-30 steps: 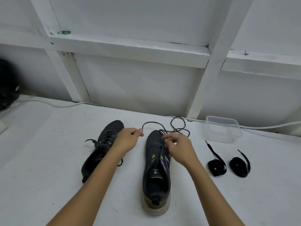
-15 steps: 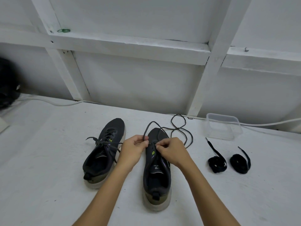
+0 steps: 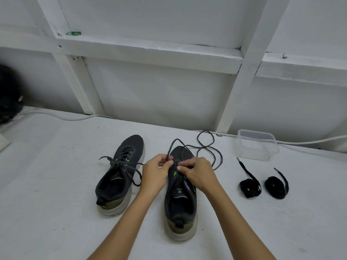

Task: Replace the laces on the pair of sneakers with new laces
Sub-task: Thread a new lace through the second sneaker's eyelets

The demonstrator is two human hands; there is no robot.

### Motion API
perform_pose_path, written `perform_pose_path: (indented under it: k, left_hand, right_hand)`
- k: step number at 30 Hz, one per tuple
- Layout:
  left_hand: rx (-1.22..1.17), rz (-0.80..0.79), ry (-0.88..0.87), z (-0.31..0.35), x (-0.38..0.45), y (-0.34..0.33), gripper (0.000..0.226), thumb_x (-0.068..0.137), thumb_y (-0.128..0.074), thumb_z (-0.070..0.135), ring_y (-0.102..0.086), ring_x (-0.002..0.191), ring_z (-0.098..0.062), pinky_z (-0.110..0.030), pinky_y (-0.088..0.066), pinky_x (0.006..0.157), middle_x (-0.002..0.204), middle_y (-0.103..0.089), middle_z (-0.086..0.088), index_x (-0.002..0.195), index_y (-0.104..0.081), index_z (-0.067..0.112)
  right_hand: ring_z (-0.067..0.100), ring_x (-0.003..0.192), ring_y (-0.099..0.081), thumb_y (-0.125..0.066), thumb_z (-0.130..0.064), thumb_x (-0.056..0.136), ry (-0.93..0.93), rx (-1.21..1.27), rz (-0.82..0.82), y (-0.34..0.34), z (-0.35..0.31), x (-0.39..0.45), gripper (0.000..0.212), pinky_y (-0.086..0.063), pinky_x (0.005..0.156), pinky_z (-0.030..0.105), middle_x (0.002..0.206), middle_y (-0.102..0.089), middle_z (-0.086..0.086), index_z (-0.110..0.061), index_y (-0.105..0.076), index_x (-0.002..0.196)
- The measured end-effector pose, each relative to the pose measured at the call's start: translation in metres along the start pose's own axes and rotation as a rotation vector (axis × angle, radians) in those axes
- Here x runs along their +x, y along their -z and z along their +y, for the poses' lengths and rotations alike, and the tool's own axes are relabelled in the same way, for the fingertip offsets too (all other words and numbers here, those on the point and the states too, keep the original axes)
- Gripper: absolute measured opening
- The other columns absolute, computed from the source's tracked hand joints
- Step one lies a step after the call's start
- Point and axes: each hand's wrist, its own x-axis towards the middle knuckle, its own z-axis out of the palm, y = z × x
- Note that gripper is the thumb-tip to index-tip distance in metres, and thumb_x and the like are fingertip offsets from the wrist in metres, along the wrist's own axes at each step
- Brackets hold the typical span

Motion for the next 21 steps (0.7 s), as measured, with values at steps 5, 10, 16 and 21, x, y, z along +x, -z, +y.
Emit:
perform_pose_path:
  k: [5, 10, 16, 21]
  left_hand:
    - [0.019, 0.005, 0.026, -0.003, 0.000, -0.001, 0.013, 0.087, -0.075, 0.012, -0.066, 0.074, 0.007, -0.006, -0.048, 0.072, 0.080, -0.073, 0.013, 0.095, -0.074, 0.023]
    - [0.068, -0.037, 0.049, -0.005, 0.002, 0.000, 0.011, 0.088, -0.073, 0.015, -0.066, 0.071, 0.002, -0.016, -0.051, 0.073, 0.076, -0.073, 0.011, 0.093, -0.070, 0.024]
    - [0.109, -0.016, 0.024, 0.000, 0.002, -0.001, 0.018, 0.085, -0.075, 0.010, -0.063, 0.069, 0.010, -0.006, -0.044, 0.064, 0.080, -0.070, 0.010, 0.092, -0.069, 0.025]
    - [0.213, -0.044, 0.039, -0.003, 0.001, -0.002, 0.008, 0.090, -0.071, 0.019, -0.060, 0.074, 0.010, 0.000, -0.038, 0.064, 0.083, -0.071, 0.012, 0.095, -0.073, 0.026]
  right_hand:
    - [0.008, 0.097, -0.061, -0.072, -0.028, 0.091, 0.042, -0.067, -0.004, -0.003, -0.003, 0.001, 0.022, -0.045, 0.084, 0.018, 0.098, -0.066, -0.010, -0.027, -0.078, 0.112]
    - [0.009, 0.095, -0.065, -0.072, -0.025, 0.089, 0.054, -0.190, 0.027, -0.007, -0.011, 0.006, 0.018, -0.044, 0.080, 0.018, 0.075, -0.053, -0.023, -0.024, -0.080, 0.104]
    - [0.008, 0.085, -0.059, -0.073, -0.024, 0.089, 0.093, -0.164, 0.096, -0.011, -0.005, 0.001, 0.016, -0.040, 0.076, 0.016, 0.074, -0.050, -0.022, -0.021, -0.081, 0.103]
    - [0.007, 0.084, -0.057, -0.071, -0.021, 0.090, 0.096, -0.171, 0.090, -0.012, -0.005, 0.002, 0.017, -0.040, 0.075, 0.017, 0.077, -0.050, -0.020, -0.019, -0.080, 0.104]
